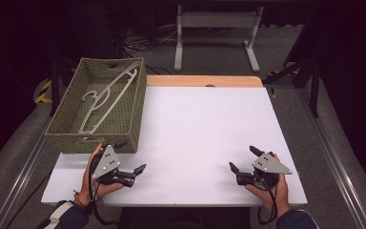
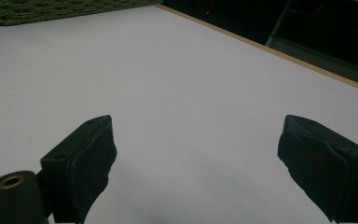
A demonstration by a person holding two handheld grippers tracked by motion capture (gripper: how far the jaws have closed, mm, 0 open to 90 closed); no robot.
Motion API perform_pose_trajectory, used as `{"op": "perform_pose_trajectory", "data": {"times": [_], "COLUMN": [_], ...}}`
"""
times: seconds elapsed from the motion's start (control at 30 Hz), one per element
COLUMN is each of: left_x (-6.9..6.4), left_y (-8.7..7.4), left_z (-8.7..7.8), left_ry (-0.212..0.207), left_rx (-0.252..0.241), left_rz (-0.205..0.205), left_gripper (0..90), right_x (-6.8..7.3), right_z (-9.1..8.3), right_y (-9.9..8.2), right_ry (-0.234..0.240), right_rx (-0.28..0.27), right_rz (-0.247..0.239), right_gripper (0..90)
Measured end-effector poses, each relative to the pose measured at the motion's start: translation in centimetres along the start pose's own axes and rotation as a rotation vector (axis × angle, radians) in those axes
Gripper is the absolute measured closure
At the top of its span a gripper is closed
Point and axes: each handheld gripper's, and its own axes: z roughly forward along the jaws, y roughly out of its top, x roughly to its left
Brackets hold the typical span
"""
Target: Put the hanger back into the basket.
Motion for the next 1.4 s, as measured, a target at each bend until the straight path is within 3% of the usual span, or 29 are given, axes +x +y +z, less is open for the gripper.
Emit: {"op": "perform_pose_trajectory", "data": {"times": [0.2, 0.27, 0.37, 0.47, 0.7, 1.4], "left_x": [0.7, 0.9, 1.3, 1.6, 1.8, 1.7], "left_y": [-1.5, -2.0, -2.7, -3.1, -3.3, -3.2], "left_z": [-0.8, -1.2, -1.7, -2.0, -1.6, -1.6], "left_ry": [0.034, 0.042, 0.043, 0.050, 0.053, 0.045], "left_rx": [0.019, 0.028, 0.026, 0.029, 0.048, 0.037], "left_rz": [-0.018, -0.034, -0.089, -0.103, -0.108, -0.107], "left_gripper": [5.6, 5.5, 5.4, 5.0, 4.3, 4.6], "right_x": [0.2, 0.3, 0.4, 0.5, 0.5, 0.7], "right_z": [0.1, 0.2, 0.2, 0.1, -0.2, -0.3], "right_y": [0.1, 0.2, 0.2, 0.2, 0.1, 0.3], "right_ry": [0.001, 0.005, 0.003, 0.000, 0.002, -0.003], "right_rx": [-0.005, -0.003, -0.005, -0.009, -0.011, -0.013], "right_rz": [-0.009, -0.013, -0.024, -0.037, -0.039, -0.056], "right_gripper": [10.3, 10.0, 9.9, 9.9, 9.9, 9.8]}}
